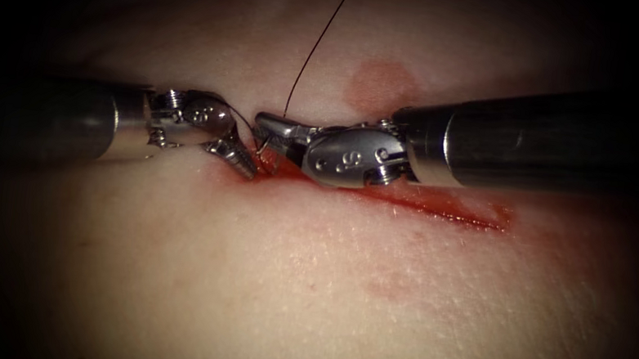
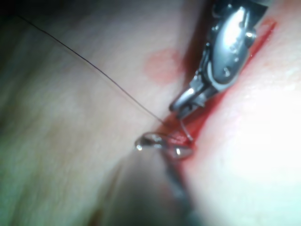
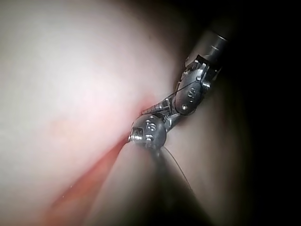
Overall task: Wound Closure
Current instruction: Use the right gripper to throw the needle through the bottom of the incision.
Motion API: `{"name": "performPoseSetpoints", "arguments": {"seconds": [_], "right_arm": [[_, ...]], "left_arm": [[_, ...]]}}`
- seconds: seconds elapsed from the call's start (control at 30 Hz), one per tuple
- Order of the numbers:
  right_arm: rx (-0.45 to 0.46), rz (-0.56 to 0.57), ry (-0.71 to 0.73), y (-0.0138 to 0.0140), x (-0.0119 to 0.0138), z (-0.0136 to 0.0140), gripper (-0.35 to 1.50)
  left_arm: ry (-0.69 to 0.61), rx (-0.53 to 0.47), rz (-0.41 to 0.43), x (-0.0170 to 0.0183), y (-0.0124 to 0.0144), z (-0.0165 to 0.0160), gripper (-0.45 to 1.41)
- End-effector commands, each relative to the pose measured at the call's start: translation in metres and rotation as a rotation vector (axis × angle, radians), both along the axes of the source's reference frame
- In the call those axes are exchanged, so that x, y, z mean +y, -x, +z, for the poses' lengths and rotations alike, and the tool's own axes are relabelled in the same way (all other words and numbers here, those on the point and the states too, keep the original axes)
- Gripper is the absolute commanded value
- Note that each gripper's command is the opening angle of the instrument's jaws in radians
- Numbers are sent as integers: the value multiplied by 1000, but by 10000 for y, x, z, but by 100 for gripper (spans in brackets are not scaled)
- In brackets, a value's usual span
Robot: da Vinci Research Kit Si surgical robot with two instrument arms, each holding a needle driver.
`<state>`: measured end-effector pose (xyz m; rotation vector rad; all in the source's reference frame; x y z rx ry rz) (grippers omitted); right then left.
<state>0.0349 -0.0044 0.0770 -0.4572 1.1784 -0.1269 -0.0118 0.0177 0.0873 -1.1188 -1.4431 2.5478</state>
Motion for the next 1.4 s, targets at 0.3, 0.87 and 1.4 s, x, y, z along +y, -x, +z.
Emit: {"name": "performPoseSetpoints", "arguments": {"seconds": [0.3, 0.87, 1.4], "right_arm": [[11, 18, -121, -4, -2, 7, -35], [-29, 10, -265, -4, -1, 6, -35], [4, 87, -565, -5, 13, 1, -35]], "left_arm": [[0, -7, -5, -3, 4, 7, -35], [2, -10, -11, -4, 2, 6, -35], [3, -10, -18, -7, 2, 4, -35]]}}
